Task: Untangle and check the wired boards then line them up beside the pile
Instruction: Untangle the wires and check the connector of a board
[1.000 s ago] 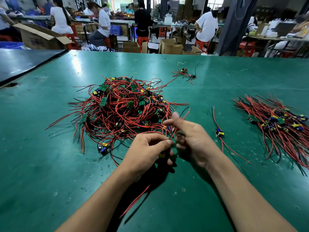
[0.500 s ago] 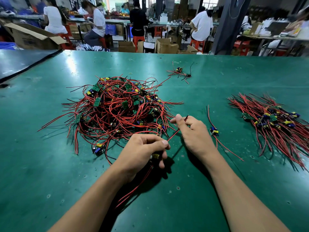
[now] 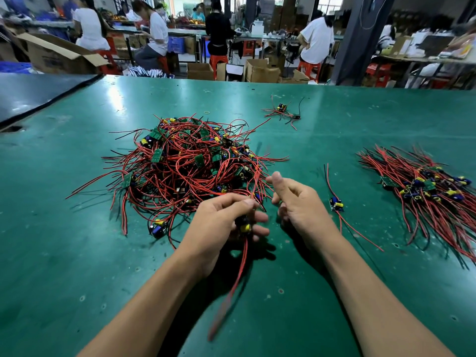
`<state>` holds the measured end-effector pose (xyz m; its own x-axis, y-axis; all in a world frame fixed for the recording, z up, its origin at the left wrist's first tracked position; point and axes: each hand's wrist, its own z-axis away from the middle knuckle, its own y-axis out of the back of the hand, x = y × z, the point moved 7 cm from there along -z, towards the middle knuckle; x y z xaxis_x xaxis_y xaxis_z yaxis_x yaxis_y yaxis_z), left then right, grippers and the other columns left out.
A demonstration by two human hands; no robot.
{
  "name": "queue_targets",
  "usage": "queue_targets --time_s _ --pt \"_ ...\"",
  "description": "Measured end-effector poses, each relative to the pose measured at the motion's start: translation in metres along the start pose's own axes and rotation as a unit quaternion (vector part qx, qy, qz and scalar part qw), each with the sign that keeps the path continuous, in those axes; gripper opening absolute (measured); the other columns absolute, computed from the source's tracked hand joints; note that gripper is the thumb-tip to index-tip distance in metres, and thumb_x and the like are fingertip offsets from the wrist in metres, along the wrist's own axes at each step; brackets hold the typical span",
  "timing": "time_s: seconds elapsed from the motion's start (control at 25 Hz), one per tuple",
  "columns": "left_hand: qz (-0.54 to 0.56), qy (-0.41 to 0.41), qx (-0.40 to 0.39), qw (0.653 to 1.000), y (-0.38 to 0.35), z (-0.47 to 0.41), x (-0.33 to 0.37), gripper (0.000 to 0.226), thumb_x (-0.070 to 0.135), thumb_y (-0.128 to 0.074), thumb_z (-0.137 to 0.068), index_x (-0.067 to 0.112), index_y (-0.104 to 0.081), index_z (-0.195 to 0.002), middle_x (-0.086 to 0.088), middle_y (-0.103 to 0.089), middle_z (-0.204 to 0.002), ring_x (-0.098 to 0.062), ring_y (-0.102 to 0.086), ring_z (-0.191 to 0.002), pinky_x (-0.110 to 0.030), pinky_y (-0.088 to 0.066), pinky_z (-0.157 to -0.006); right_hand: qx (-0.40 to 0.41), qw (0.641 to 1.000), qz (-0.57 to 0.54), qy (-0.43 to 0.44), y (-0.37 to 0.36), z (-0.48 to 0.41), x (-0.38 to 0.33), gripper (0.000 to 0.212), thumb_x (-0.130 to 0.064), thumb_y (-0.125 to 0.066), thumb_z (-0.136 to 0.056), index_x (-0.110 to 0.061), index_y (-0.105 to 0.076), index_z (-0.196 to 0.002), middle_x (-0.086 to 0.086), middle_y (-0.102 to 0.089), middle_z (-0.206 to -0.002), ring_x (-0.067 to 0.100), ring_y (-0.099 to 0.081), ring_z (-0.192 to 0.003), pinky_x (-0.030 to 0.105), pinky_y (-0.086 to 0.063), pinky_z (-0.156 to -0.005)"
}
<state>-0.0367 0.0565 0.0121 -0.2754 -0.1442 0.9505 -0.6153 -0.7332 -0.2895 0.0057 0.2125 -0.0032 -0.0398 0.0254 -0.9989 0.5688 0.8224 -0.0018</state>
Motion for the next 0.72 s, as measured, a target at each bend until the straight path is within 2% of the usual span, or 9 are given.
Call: queue_targets --time_s 0.08,0.16,0.2,0.28,0.36,0.44,0.56,0.64,0.72 --pt "0.026 -0.038 0.025 0.999 0.002 0.000 0.009 0.010 0.013 -0.056 -0.096 0.006 -0.062 -0.093 -0.020 -0.074 -0.089 -0.030 -0.073 -0.072 -0.037 -0.059 -0.068 -0.016 0.994 0.089 0.055 -0.005 0.005 -0.006 0.038 -0.058 -0.066 -0.088 -0.020 -0.074 -0.089 -0.006 -0.064 -0.072 0.011 -0.052 -0.053 0.026 -0.040 -0.054" --pt "0.033 -0.085 0.052 0.995 0.005 0.001 0.018 0.009 0.015 -0.055 -0.096 0.009 -0.061 -0.092 -0.023 -0.073 -0.096 -0.032 -0.072 -0.084 -0.042 -0.058 -0.076 -0.064 0.971 0.197 0.118 -0.016 0.013 -0.014 0.009 -0.035 -0.073 -0.088 -0.028 -0.077 -0.090 -0.007 -0.073 -0.082 0.014 -0.066 -0.074 0.031 -0.051 -0.070" --pt "0.036 -0.108 0.064 0.991 0.007 0.002 0.023 0.009 0.015 -0.054 -0.097 0.010 -0.060 -0.091 -0.021 -0.073 -0.097 -0.031 -0.071 -0.086 -0.040 -0.059 -0.074 -0.096 0.958 0.232 0.138 -0.024 0.018 -0.016 0.005 -0.028 -0.079 -0.084 -0.026 -0.077 -0.088 -0.005 -0.073 -0.082 0.014 -0.066 -0.076 0.033 -0.052 -0.071" --pt "0.041 -0.141 0.088 0.985 0.012 0.004 0.032 0.009 0.016 -0.053 -0.098 0.013 -0.057 -0.090 -0.013 -0.076 -0.095 -0.023 -0.072 -0.086 -0.030 -0.059 -0.066 -0.134 0.944 0.260 0.154 -0.038 0.026 -0.018 0.016 -0.031 -0.086 -0.076 -0.020 -0.075 -0.081 -0.002 -0.069 -0.074 0.008 -0.061 -0.067 0.031 -0.052 -0.064" --pt "0.044 -0.152 0.113 0.981 0.018 0.005 0.037 0.009 0.017 -0.053 -0.099 0.014 -0.056 -0.091 -0.010 -0.076 -0.094 -0.020 -0.071 -0.087 -0.030 -0.058 -0.069 -0.151 0.949 0.232 0.150 -0.047 0.033 -0.023 0.024 -0.041 -0.087 -0.072 -0.022 -0.072 -0.074 -0.005 -0.067 -0.066 0.003 -0.056 -0.059 0.025 -0.048 -0.057" --pt "0.069 -0.140 0.133 0.979 0.024 0.004 0.035 0.007 0.016 -0.054 -0.098 0.014 -0.056 -0.092 -0.009 -0.077 -0.094 -0.020 -0.071 -0.086 -0.038 -0.056 -0.079 -0.156 0.964 0.170 0.131 -0.050 0.034 -0.026 0.029 -0.052 -0.081 -0.072 -0.024 -0.071 -0.073 -0.009 -0.062 -0.061 0.002 -0.052 -0.058 0.021 -0.043 -0.056" --pt "0.123 -0.113 0.144 0.975 0.025 0.004 0.032 0.003 0.015 -0.058 -0.094 0.014 -0.058 -0.097 -0.012 -0.076 -0.095 -0.024 -0.071 -0.090 -0.047 -0.053 -0.092 -0.135 0.981 0.076 0.115 -0.044 0.030 -0.035 0.040 -0.060 -0.067 -0.081 -0.021 -0.072 -0.077 -0.005 -0.053 -0.062 0.007 -0.044 -0.058 0.021 -0.033 -0.053" --pt "0.141 -0.103 0.121 0.977 0.023 0.003 0.029 0.011 0.020 -0.066 -0.086 0.016 -0.062 -0.096 -0.012 -0.075 -0.100 -0.026 -0.070 -0.093 -0.043 -0.054 -0.089 -0.118 0.989 0.016 0.091 -0.040 0.026 -0.037 0.041 -0.056 -0.063 -0.087 -0.018 -0.072 -0.072 0.000 -0.052 -0.062 0.009 -0.041 -0.053 0.019 -0.029 -0.049" --pt "0.127 -0.090 0.088 0.984 0.019 0.003 0.025 0.021 0.028 -0.069 -0.076 0.018 -0.066 -0.094 -0.009 -0.074 -0.095 -0.021 -0.070 -0.086 -0.032 -0.055 -0.075 -0.107 0.991 -0.054 0.057 -0.036 0.023 -0.035 0.036 -0.046 -0.061 -0.089 -0.019 -0.073 -0.067 -0.002 -0.052 -0.059 0.007 -0.038 -0.047 0.016 -0.027 -0.044"
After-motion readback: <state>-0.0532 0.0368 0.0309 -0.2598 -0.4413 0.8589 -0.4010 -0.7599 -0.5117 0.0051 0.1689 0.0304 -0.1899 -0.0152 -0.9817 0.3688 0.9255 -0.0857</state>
